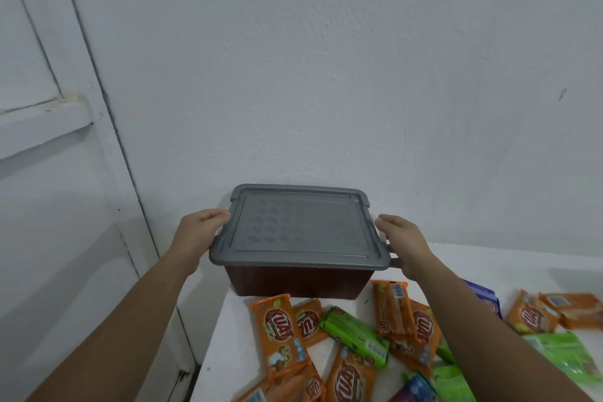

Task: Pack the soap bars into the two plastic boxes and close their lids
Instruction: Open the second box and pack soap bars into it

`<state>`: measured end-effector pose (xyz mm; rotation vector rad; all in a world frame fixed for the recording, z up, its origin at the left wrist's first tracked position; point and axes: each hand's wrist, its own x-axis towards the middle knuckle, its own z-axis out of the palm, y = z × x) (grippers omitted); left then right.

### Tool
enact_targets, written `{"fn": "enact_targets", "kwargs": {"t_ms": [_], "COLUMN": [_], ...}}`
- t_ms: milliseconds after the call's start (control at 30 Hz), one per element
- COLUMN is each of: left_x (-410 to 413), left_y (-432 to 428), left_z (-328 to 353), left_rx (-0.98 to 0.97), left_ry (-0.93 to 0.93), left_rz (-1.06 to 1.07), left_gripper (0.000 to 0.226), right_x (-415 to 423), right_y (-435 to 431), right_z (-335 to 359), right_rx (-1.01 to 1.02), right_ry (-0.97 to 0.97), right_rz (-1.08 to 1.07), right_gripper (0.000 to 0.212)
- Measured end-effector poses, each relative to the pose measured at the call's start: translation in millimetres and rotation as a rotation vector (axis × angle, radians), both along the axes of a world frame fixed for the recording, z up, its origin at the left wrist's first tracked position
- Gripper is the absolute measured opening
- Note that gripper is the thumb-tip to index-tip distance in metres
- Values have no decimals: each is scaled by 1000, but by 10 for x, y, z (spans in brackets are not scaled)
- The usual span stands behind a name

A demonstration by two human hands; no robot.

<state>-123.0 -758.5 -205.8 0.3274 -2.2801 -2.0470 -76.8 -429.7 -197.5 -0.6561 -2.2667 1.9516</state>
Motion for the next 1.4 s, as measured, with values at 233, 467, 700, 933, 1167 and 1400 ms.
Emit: {"fn": "enact_targets", "kwargs": {"t_ms": [233, 467, 700, 933, 1167, 1400], "left_x": [62, 227, 460, 450, 268, 145], "left_y": [90, 146, 520, 1554, 2849, 3640], "left_z": [109, 414, 645, 797, 712, 314], "left_rx": [-28, -13, 30, 85, 77, -7], "left_ry": [-3, 110, 221, 254, 197, 87], "left_rz": [51, 102, 72, -56, -161, -215], "left_gripper": [27, 25, 23, 24, 21, 36], "right_x": [105, 198, 340, 462, 539, 376], "right_y": [-77, 31, 416, 1442, 2540, 3131], "right_z": [131, 350, 519, 712, 618, 295], "right_rx": [163, 39, -87, -76, -43, -11], "right_ry": [47, 208, 265, 287, 201, 154], "right_rz": [80, 11, -18, -105, -227, -279], "right_gripper": [25, 12, 8, 13, 15, 18]}}
